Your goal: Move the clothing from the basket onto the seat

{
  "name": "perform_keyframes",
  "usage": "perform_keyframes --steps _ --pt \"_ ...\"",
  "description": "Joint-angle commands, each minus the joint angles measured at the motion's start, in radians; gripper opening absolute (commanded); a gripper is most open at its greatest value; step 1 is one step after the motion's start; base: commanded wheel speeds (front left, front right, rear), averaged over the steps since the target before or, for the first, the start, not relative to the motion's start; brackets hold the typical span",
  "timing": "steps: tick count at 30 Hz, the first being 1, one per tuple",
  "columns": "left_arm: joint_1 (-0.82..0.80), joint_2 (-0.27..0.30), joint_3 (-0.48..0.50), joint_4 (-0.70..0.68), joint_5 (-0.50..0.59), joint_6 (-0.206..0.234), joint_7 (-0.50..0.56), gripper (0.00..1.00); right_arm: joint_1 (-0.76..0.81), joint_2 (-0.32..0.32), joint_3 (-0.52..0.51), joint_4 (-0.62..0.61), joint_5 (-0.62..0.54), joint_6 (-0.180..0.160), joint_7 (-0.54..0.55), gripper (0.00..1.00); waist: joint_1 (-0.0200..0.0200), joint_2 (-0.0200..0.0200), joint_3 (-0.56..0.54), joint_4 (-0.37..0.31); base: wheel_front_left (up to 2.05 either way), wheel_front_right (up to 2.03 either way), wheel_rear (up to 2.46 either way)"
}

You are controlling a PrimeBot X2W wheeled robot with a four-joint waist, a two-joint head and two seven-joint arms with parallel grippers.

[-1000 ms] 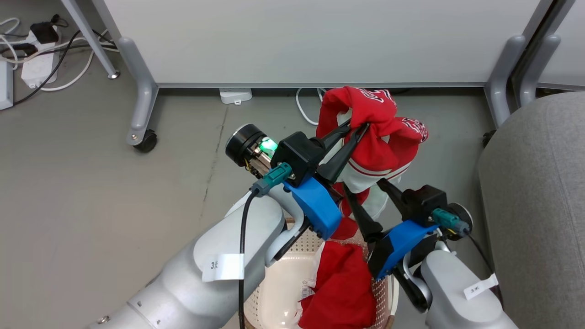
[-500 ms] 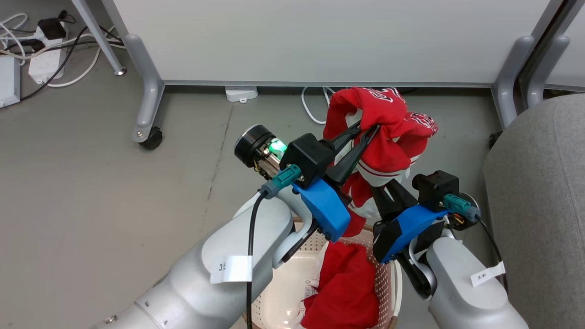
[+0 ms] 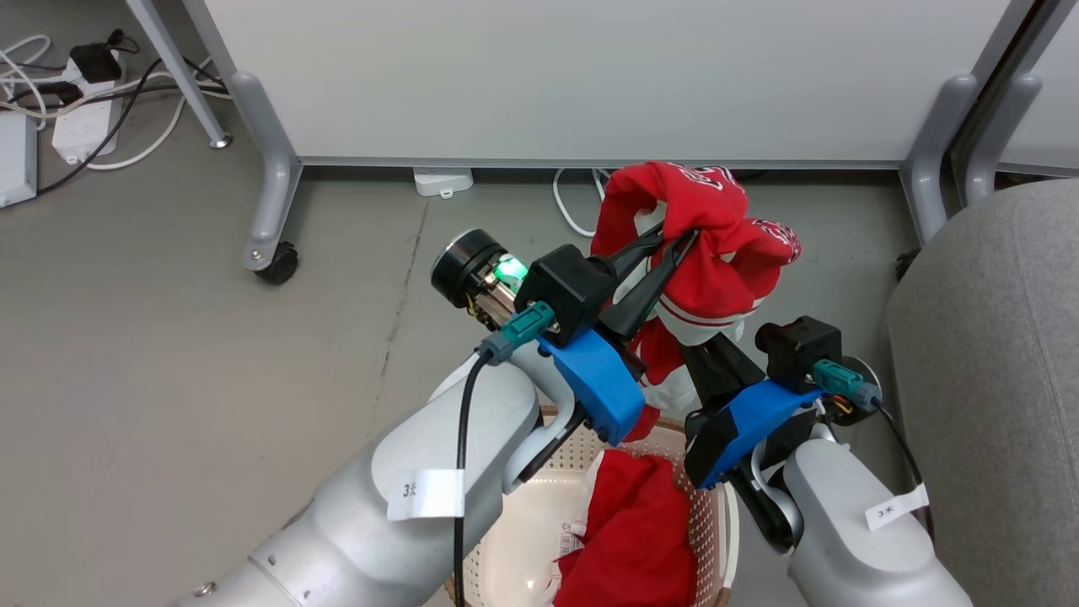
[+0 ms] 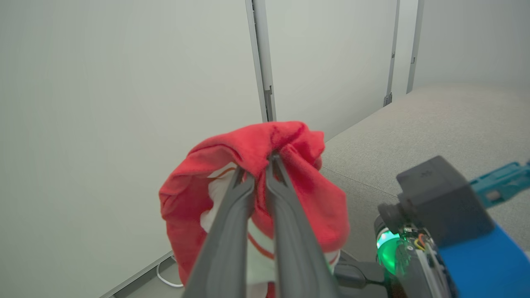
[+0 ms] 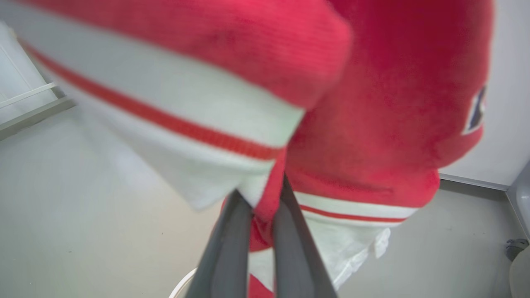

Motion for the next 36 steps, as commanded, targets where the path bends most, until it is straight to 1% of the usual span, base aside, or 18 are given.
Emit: perform_keyframes --steps 1,24,25,26,36 --pt "-0.004 -0.001 0.009 0.000 0.005 0.000 -0.005 0.00 0.005 -0.004 0.002 -0.001 0.002 0.000 -0.004 0.00 -0.0001 -0.0001 -0.001 0.000 0.00 0.00 0.00" --pt "0.006 -0.004 0.019 0.005 0.023 -0.007 -0.005 0.00 0.008 -0.004 0.001 0.005 0.006 0.000 -0.004 0.00 -0.0001 -0.0001 -0.004 0.001 0.00 0.00 0.00" --pt "0.006 -0.004 0.023 0.004 0.023 -0.003 -0.005 0.23 0.009 -0.004 0.000 0.005 0.006 0.000 -0.004 0.00 -0.0001 -0.0001 -0.005 0.001 0.00 0.00 0.00" --pt "0.007 -0.004 0.025 0.002 0.025 0.000 -0.005 1.00 0.010 -0.004 0.000 0.005 0.005 0.000 -0.004 0.00 -0.0001 -0.0001 -0.005 0.001 0.00 0.00 0.00" --pt "0.017 -0.005 0.046 -0.013 0.045 0.009 -0.005 1.00 0.012 -0.004 -0.003 0.006 0.003 0.000 -0.004 0.00 -0.0001 -0.0001 -0.007 -0.001 0.00 0.00 0.00"
